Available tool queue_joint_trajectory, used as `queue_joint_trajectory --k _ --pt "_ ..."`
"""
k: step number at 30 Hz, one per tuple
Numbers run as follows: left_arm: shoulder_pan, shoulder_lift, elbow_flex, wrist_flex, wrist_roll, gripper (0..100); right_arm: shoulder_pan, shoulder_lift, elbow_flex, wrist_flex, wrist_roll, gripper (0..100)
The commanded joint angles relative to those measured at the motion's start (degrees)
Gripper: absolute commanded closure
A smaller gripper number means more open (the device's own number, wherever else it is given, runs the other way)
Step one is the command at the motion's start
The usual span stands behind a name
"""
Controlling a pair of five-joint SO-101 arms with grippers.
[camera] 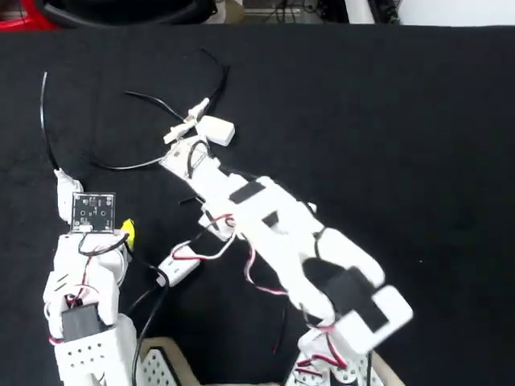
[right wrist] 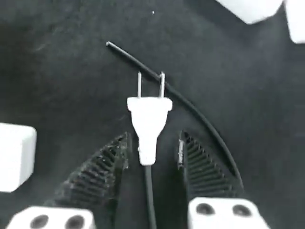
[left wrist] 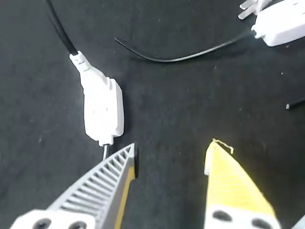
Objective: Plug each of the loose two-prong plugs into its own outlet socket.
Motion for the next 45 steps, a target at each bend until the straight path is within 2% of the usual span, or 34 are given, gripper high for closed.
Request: queue_joint_trajectory --k 1,6,12,20,24,28,32,34,37,39,42,45 --pt "0.3 -0.2 -0.2 -1.4 0.2 77 0.6 3.2 -5.8 -0.4 2.4 84.1" --pt "0.2 -0.2 -0.1 -1.3 0.2 77 -0.8 7.9 -12.5 7.3 7.0 85.2" --pt "0.3 -0.2 -0.1 -1.2 0.2 77 -0.8 10.3 -15.9 12.8 16.7 97.5" --pt "0.3 -0.2 -0.1 -1.2 0.2 77 -0.6 8.6 -16.3 18.6 18.7 98.7" --pt "0.4 -0.2 -0.1 -1.2 0.2 77 0.3 2.1 -16.4 26.9 28.3 98.7" --pt "0.4 -0.2 -0.1 -1.2 0.2 77 2.4 -2.0 -19.7 43.1 45.7 98.7" --pt "0.4 -0.2 -0.1 -1.2 0.2 77 4.3 -0.2 -20.4 42.7 51.3 98.7" --pt "0.4 -0.2 -0.1 -1.2 0.2 77 4.3 1.5 -20.4 41.0 51.5 97.2" --pt "0.4 -0.1 0.5 -1.3 0.2 76 4.7 2.6 -21.8 39.4 50.9 86.3" --pt "0.4 -0.1 0.3 -1.3 0.4 76 6.2 2.3 -23.4 39.3 46.8 80.5" --pt "0.4 -0.1 0.3 -1.3 0.4 76 9.1 2.3 -27.6 40.3 40.1 78.2" --pt "0.4 -0.1 0.3 -1.3 0.4 76 10.0 2.2 -31.5 43.9 28.2 78.2"
